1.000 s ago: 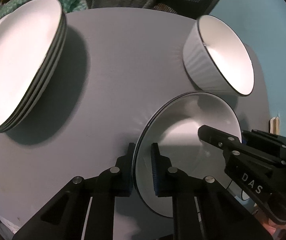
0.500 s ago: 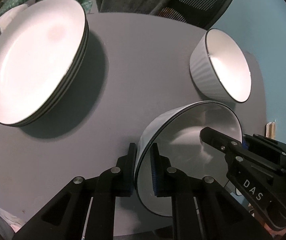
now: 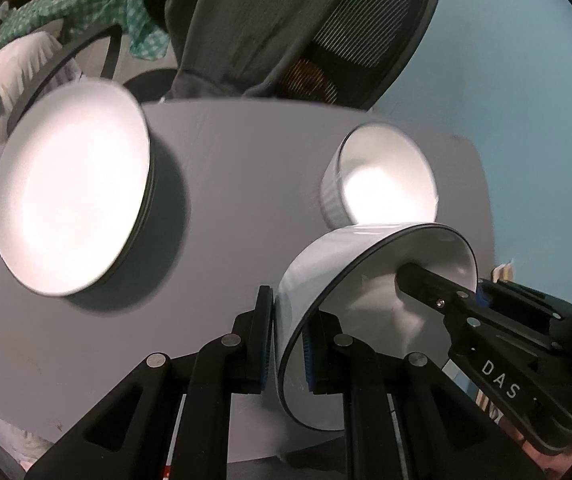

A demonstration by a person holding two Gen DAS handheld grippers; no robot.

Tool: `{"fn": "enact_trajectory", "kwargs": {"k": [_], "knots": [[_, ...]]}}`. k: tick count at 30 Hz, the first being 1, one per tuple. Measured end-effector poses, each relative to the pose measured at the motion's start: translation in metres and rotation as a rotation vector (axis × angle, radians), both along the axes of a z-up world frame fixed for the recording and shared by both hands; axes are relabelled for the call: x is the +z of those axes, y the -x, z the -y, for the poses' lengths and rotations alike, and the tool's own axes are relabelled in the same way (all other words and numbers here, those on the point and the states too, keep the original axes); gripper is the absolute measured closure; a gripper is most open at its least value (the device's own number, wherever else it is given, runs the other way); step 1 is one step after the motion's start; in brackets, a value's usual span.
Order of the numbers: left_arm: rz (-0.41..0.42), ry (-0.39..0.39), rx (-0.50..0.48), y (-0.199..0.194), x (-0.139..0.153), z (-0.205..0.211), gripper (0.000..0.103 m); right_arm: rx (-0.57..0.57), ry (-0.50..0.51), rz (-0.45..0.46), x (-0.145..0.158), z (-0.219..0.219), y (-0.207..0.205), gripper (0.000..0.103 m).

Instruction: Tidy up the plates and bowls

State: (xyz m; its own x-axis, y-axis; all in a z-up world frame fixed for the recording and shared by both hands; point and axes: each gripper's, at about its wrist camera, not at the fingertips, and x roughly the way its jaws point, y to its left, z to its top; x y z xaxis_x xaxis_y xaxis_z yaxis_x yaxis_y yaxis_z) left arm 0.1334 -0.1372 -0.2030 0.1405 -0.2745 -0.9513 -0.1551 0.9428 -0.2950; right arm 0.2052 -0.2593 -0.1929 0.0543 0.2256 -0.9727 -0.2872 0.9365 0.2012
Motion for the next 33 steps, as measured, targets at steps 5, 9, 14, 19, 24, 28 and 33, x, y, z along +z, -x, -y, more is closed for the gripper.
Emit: {"fn": "enact_trajectory", "kwargs": {"k": [5,9,14,19,24,28,33], "knots": [[0.053,-0.014,-0.031,-0.025,0.018,0.006,0.09,-0.037,-0.019,0.023,0.013,0.011,-0.017,0.094],[0.082,-0.042,-0.06,-0.045,0.026,0.01,0.09,-0.052,-0.013,0.054,0.02,0.014,-0.03,0.094],[0.09,-0.065,-0.089,-0.067,0.023,0.016,0.09,-0.074,0.0,0.072,0.02,0.02,-0.048,0.094],[0.072,-0.086,-0.112,-0.085,0.006,0.029,0.09,-0.097,0.007,0.052,0.011,0.032,-0.067,0.094],[0.043,-0.108,-0.121,-0.097,-0.009,0.036,0.09,-0.105,0.012,0.013,-0.005,0.039,-0.082,0.094],[0.032,-0.121,-0.129,-0.1,-0.018,0.041,0.09,-0.106,0.022,-0.008,-0.014,0.043,-0.085,0.094],[0.05,-0.16,-0.141,-0.103,-0.017,0.046,0.09,-0.108,0.016,-0.029,-0.021,0.047,-0.086,0.094]]}}
